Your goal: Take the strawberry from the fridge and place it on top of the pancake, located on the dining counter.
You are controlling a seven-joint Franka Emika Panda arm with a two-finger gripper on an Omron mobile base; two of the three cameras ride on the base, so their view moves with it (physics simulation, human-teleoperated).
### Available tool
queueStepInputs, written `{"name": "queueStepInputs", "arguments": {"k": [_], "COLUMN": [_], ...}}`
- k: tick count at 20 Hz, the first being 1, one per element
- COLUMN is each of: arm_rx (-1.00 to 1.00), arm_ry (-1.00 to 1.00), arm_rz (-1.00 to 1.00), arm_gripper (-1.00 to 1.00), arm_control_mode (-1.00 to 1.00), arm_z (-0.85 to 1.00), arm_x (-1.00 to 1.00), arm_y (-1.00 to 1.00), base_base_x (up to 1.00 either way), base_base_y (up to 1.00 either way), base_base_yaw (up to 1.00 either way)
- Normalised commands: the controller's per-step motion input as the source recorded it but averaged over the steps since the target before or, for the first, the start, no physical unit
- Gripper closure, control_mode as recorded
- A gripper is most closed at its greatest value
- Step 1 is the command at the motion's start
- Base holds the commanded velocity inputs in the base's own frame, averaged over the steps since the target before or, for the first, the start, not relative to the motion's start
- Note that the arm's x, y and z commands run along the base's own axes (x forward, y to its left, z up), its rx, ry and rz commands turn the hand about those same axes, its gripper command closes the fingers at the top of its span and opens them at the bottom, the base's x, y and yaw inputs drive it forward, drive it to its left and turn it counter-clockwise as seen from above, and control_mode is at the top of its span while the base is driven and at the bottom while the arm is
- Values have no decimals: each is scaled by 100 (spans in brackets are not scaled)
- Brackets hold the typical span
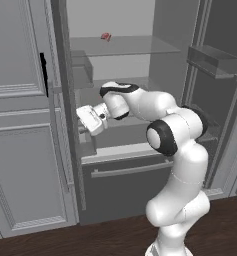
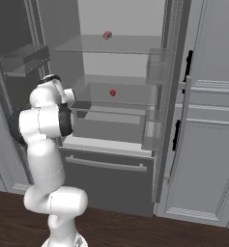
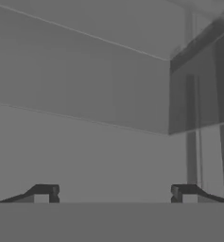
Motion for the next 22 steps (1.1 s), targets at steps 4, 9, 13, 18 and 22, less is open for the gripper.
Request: {"name": "queueStepInputs", "arguments": {"k": [4,9,13,18,22], "arm_rx": [0,5,14,-4,-19], "arm_ry": [0,-1,-1,-22,-33], "arm_rz": [-2,-1,-3,-1,0], "arm_gripper": [-100,-100,-100,-100,-100], "arm_control_mode": [-100,-100,-100,-100,-100], "arm_z": [-1,0,0,0,4], "arm_x": [-20,-9,-12,-45,-74], "arm_y": [50,-32,-100,-86,-78], "base_base_x": [0,0,0,0,0], "base_base_y": [0,0,0,0,0], "base_base_yaw": [0,0,0,0,0]}}
